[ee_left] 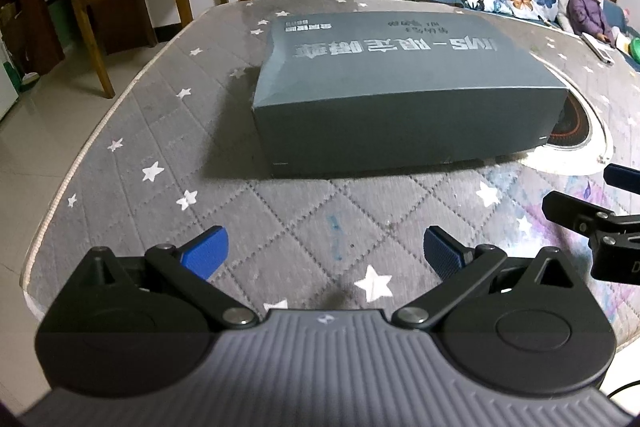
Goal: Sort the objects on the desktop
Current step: 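Open both tools and pull them back from the dark grey box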
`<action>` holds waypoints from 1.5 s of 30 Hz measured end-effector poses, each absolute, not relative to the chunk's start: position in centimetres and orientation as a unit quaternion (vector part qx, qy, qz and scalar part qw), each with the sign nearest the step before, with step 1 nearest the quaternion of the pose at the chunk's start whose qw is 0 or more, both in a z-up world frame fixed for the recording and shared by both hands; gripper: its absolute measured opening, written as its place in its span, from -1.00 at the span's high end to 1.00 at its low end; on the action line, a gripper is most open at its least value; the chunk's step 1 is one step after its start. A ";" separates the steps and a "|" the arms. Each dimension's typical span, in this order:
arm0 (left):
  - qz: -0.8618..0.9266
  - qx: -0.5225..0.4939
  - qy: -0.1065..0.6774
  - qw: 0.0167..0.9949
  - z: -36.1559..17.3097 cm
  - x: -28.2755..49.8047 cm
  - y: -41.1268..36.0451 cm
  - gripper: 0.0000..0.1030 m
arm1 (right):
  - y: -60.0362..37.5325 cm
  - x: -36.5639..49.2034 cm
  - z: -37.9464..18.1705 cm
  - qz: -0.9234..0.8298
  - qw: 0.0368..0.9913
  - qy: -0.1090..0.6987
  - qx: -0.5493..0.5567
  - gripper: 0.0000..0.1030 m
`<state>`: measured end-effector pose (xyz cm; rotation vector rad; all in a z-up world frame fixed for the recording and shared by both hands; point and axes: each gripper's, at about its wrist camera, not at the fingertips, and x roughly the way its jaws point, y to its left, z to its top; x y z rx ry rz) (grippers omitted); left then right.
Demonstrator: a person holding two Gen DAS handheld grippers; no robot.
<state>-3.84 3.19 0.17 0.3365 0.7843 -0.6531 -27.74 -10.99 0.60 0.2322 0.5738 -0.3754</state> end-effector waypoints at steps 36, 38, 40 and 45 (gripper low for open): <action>-0.289 0.186 0.414 0.843 -2.4 -4.0 3.0 -1.00 | -10.2 -28.5 -2.1 -0.186 0.923 0.310 0.129 -1.00; -0.288 0.186 0.415 0.843 -2.5 -3.9 3.0 -1.00 | -10.3 -28.5 -2.2 -0.187 0.923 0.311 0.130 -1.00; -0.286 0.186 0.415 0.843 -2.6 -3.8 3.0 -1.00 | -10.4 -28.4 -2.2 -0.187 0.922 0.312 0.131 -1.00; -0.282 0.189 0.416 0.843 -2.8 -3.5 3.0 -1.00 | -10.5 -28.3 -2.4 -0.188 0.921 0.316 0.132 -1.00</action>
